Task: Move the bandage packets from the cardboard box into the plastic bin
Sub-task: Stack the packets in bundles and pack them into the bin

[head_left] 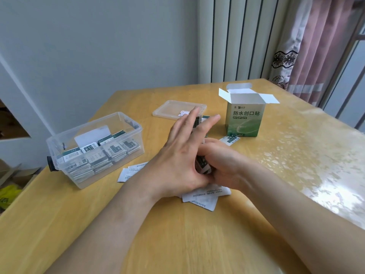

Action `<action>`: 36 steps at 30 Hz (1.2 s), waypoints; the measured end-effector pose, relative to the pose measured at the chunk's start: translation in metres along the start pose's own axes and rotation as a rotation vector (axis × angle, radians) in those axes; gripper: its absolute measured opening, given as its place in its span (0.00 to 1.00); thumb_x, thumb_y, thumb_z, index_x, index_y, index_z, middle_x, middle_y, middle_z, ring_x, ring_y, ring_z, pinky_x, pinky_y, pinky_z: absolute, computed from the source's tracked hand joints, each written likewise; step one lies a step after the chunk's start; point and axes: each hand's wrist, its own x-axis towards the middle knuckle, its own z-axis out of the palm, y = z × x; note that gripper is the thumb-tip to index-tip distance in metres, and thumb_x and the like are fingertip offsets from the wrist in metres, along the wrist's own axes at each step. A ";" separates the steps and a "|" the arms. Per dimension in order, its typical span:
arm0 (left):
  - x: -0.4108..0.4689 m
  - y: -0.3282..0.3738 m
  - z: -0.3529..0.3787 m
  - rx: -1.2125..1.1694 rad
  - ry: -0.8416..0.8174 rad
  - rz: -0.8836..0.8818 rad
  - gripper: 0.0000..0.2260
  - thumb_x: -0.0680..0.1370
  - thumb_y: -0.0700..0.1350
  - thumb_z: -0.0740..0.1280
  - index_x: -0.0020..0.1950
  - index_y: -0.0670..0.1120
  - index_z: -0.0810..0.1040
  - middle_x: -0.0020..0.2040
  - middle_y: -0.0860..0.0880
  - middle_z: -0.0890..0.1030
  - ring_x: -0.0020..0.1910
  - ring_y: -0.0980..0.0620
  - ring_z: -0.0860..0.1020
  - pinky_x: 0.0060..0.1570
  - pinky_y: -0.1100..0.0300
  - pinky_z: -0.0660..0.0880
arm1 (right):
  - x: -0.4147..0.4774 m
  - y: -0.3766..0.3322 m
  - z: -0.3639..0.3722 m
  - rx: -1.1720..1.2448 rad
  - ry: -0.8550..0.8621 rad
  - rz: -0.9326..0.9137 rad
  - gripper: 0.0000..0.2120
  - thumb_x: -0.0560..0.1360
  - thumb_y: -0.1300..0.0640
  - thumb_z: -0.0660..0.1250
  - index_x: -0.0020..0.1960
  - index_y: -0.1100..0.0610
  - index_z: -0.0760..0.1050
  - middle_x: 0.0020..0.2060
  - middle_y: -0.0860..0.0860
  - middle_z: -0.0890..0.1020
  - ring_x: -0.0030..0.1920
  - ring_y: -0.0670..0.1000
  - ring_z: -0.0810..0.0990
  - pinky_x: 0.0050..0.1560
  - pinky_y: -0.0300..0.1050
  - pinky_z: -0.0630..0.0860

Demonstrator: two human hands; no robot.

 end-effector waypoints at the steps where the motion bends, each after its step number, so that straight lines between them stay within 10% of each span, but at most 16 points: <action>1: 0.000 -0.002 -0.002 0.036 0.029 0.006 0.45 0.66 0.45 0.74 0.75 0.65 0.54 0.77 0.61 0.46 0.76 0.57 0.47 0.68 0.51 0.68 | 0.000 0.000 0.000 0.003 -0.025 0.015 0.07 0.76 0.67 0.60 0.50 0.63 0.75 0.38 0.58 0.77 0.39 0.56 0.78 0.42 0.49 0.74; 9: 0.002 -0.011 -0.007 0.111 0.233 -0.072 0.33 0.62 0.56 0.72 0.66 0.56 0.67 0.67 0.53 0.62 0.64 0.49 0.68 0.54 0.52 0.75 | -0.004 -0.009 -0.003 -0.034 -0.051 -0.071 0.25 0.74 0.69 0.57 0.21 0.54 0.71 0.24 0.50 0.66 0.25 0.45 0.67 0.25 0.37 0.66; 13: 0.002 -0.003 0.001 0.048 0.212 -0.034 0.31 0.62 0.53 0.76 0.62 0.54 0.68 0.65 0.55 0.64 0.59 0.53 0.72 0.49 0.58 0.75 | -0.007 -0.010 -0.003 -0.054 -0.051 -0.088 0.06 0.72 0.69 0.59 0.38 0.61 0.70 0.29 0.54 0.68 0.29 0.49 0.69 0.27 0.40 0.64; 20: 0.002 0.000 0.000 0.173 0.197 -0.005 0.30 0.63 0.60 0.67 0.64 0.55 0.67 0.64 0.53 0.64 0.65 0.53 0.65 0.55 0.58 0.73 | -0.011 -0.018 -0.005 -0.107 -0.043 -0.106 0.07 0.73 0.71 0.56 0.40 0.61 0.68 0.28 0.52 0.63 0.31 0.50 0.55 0.31 0.43 0.53; 27: 0.000 -0.003 -0.045 -0.668 0.091 -0.107 0.11 0.75 0.46 0.71 0.56 0.47 0.80 0.43 0.45 0.79 0.37 0.50 0.77 0.41 0.59 0.77 | -0.019 -0.032 -0.021 0.054 -0.433 0.118 0.05 0.71 0.63 0.55 0.44 0.58 0.69 0.28 0.47 0.59 0.23 0.42 0.53 0.21 0.34 0.50; 32: -0.001 0.005 -0.048 -0.832 0.245 -0.199 0.05 0.74 0.37 0.71 0.49 0.40 0.83 0.32 0.43 0.75 0.24 0.52 0.73 0.27 0.63 0.71 | -0.015 -0.030 -0.014 0.357 -0.685 0.246 0.10 0.73 0.60 0.59 0.52 0.62 0.72 0.32 0.50 0.68 0.23 0.41 0.59 0.20 0.31 0.57; 36: -0.001 0.004 -0.070 -0.761 0.349 -0.282 0.04 0.73 0.34 0.72 0.46 0.40 0.83 0.27 0.45 0.75 0.21 0.54 0.72 0.24 0.65 0.69 | -0.022 -0.034 -0.002 0.102 -0.351 0.055 0.13 0.74 0.55 0.67 0.56 0.58 0.70 0.47 0.60 0.80 0.37 0.53 0.82 0.38 0.44 0.79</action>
